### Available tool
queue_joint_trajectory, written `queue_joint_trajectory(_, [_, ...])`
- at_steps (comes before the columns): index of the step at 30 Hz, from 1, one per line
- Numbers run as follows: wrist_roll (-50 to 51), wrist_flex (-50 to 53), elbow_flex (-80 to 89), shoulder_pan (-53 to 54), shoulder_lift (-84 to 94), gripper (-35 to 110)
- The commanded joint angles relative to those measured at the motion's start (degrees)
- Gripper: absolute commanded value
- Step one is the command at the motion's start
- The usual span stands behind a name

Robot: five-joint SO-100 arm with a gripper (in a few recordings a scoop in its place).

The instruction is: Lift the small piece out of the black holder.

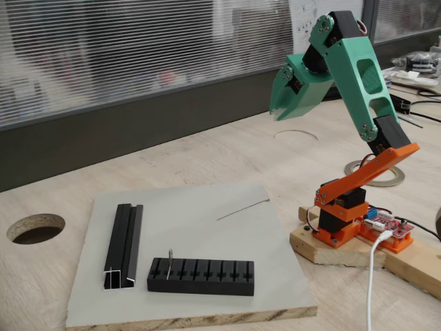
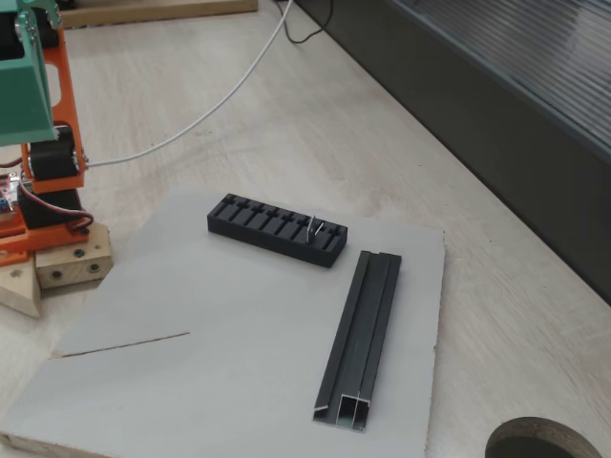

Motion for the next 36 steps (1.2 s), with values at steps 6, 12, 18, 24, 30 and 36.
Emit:
queue_joint_trajectory(6, [0.88,1.49,0.26,0.09,0.0,12])
queue_joint_trajectory(12, [0.88,1.49,0.26,0.09,0.0,12])
queue_joint_trajectory(18, [0.88,1.49,0.26,0.09,0.0,12])
queue_joint_trajectory(24, [0.44,1.49,0.26,0.7,-0.09,12])
queue_joint_trajectory(30, [0.88,1.49,0.26,0.18,0.0,12])
queue_joint_trajectory(36, [1.05,1.32,0.26,-0.18,-0.09,12])
